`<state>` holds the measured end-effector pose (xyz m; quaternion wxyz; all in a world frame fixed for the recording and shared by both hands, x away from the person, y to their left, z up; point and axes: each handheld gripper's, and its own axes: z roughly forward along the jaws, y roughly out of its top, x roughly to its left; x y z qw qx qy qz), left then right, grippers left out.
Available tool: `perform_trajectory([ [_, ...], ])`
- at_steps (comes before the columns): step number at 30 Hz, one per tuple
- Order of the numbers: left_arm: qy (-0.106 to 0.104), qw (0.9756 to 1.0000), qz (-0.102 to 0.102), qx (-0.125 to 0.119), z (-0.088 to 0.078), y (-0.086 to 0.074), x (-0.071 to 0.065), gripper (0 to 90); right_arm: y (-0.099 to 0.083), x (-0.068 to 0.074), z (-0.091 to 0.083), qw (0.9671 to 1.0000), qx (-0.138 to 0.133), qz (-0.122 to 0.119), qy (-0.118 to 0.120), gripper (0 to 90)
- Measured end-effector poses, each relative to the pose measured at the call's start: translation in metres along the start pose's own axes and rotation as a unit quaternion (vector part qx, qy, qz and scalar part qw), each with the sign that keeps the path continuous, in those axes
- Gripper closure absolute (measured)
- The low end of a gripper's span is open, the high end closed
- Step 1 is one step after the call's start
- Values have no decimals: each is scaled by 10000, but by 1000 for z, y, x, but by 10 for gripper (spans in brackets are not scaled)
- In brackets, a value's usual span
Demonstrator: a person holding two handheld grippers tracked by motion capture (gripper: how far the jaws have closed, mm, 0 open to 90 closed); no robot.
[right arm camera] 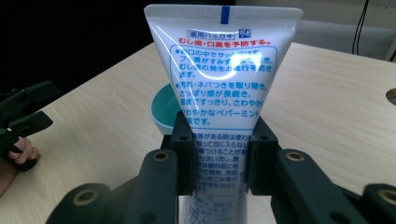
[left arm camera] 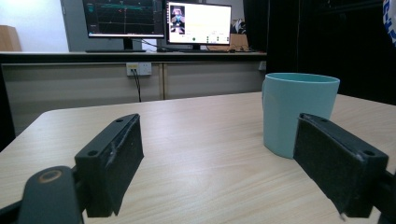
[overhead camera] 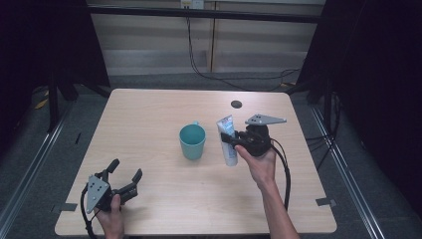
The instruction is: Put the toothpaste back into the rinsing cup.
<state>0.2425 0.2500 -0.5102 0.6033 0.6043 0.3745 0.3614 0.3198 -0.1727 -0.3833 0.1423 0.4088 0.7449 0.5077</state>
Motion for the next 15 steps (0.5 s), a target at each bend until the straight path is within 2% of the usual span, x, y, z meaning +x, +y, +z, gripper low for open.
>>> perform_trajectory([
  [4,-1,10000,10,8,0,0,0,159,2,1,-1,9999,-93,-57,-13,696],
  [11,-1,10000,10,8,0,0,0,159,4,3,-4,9988,-493,-42,-6,696],
  [15,-3,10000,13,9,0,0,0,159,7,5,-4,9980,-635,-66,22,696],
])
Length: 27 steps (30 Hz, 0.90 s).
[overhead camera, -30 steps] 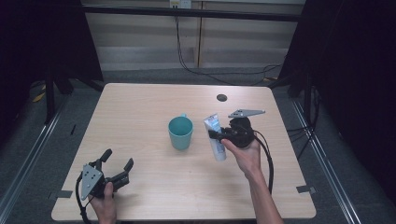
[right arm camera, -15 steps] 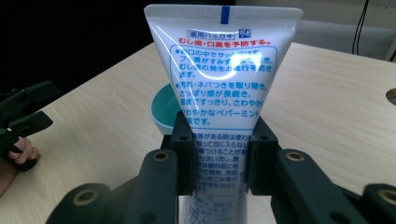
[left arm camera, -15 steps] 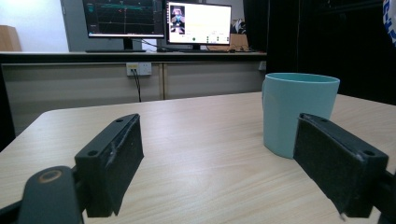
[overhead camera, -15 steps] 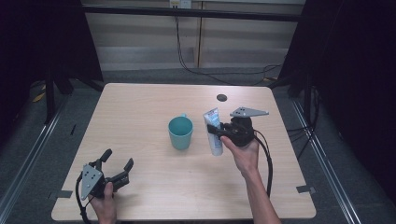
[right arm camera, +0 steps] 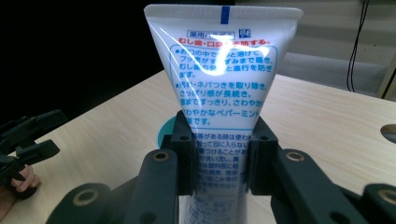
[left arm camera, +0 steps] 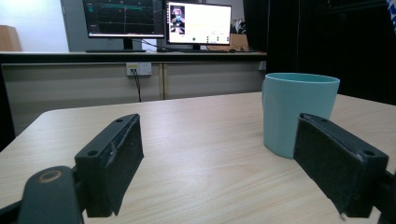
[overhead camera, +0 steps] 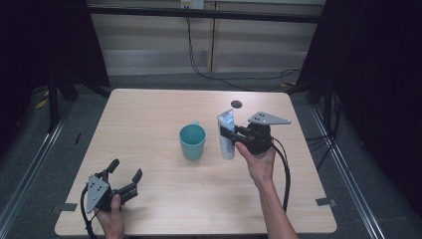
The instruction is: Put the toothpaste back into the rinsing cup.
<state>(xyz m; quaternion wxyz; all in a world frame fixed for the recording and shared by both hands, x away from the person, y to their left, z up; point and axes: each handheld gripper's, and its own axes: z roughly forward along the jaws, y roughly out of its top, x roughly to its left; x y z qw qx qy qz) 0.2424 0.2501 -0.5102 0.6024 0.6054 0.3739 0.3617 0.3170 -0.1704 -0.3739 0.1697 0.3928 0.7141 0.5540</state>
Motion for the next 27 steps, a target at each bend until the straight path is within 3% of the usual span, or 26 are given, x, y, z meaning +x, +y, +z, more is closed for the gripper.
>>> perform_trajectory([
  [15,6,10000,-6,-16,0,0,0,159,4,4,10,9988,-488,-54,74,696],
  [27,10,10000,8,-8,0,0,0,159,21,10,26,9988,-402,-133,259,696],
])
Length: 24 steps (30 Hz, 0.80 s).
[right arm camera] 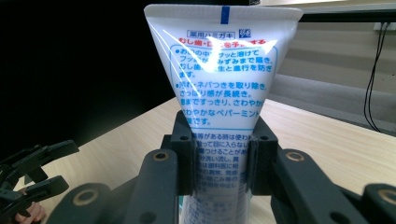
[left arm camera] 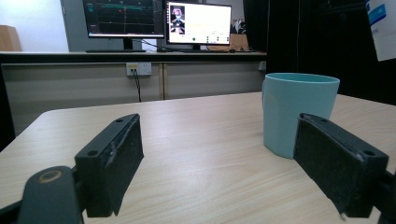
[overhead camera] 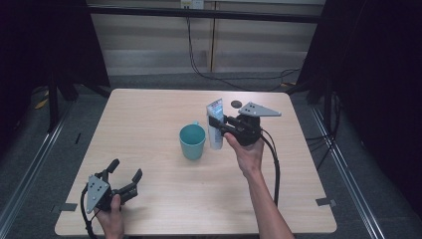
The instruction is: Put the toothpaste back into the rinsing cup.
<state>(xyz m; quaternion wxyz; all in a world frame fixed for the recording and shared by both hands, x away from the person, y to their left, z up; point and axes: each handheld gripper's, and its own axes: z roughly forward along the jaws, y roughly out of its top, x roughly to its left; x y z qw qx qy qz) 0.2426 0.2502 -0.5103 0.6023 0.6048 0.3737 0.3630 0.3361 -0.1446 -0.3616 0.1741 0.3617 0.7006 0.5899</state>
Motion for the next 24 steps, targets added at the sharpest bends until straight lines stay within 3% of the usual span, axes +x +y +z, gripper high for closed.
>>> perform_trajectory([
  [24,-4,10000,-3,12,0,0,0,159,16,1,37,9993,242,-79,260,693],
])
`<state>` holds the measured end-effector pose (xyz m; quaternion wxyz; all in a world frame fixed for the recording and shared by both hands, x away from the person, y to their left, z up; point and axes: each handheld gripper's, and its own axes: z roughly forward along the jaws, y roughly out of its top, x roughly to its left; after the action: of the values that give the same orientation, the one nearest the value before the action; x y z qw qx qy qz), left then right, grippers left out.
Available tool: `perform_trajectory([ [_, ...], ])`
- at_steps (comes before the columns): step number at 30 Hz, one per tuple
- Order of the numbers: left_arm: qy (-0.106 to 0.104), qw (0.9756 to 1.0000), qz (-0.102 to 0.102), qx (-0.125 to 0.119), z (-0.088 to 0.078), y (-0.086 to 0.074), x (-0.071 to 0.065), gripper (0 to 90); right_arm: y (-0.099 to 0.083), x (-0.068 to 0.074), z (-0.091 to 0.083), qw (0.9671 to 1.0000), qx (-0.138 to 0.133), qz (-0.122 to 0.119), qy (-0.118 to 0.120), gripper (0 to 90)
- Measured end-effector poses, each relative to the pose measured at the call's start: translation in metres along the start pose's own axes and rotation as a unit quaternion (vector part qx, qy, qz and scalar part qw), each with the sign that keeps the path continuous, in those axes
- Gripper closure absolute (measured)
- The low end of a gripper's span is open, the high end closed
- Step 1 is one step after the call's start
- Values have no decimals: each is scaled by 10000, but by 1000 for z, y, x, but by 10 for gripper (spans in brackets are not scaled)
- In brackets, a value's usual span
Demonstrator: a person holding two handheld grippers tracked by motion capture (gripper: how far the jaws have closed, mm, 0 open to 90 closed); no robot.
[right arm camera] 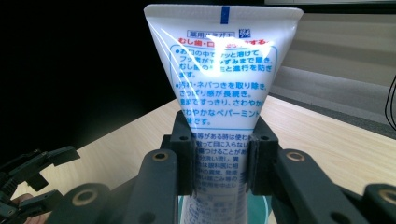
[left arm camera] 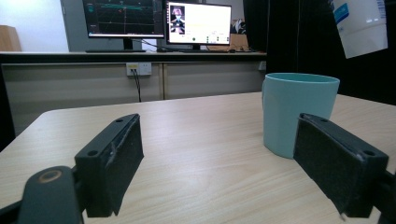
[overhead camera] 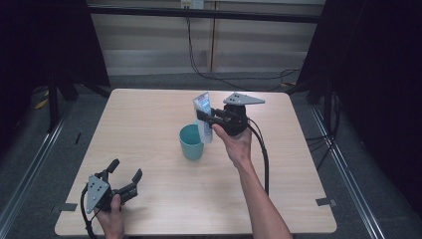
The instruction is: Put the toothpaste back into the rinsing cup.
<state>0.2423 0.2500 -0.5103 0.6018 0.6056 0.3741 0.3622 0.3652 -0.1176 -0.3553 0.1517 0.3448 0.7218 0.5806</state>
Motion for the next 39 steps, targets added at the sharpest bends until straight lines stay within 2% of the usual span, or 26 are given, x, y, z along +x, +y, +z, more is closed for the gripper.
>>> perform_trajectory([
  [9,-3,10000,-2,-1,0,0,0,159,4,0,12,10000,76,-59,-2,692],
  [14,-9,10000,-3,-3,0,0,0,159,6,0,22,9997,224,-113,-52,691],
  [20,-6,10000,-1,-3,0,0,0,159,10,1,30,9996,229,-138,-11,690],
  [39,2,10000,-7,-22,0,0,0,158,-1,-7,53,9985,518,-147,12,685],
])
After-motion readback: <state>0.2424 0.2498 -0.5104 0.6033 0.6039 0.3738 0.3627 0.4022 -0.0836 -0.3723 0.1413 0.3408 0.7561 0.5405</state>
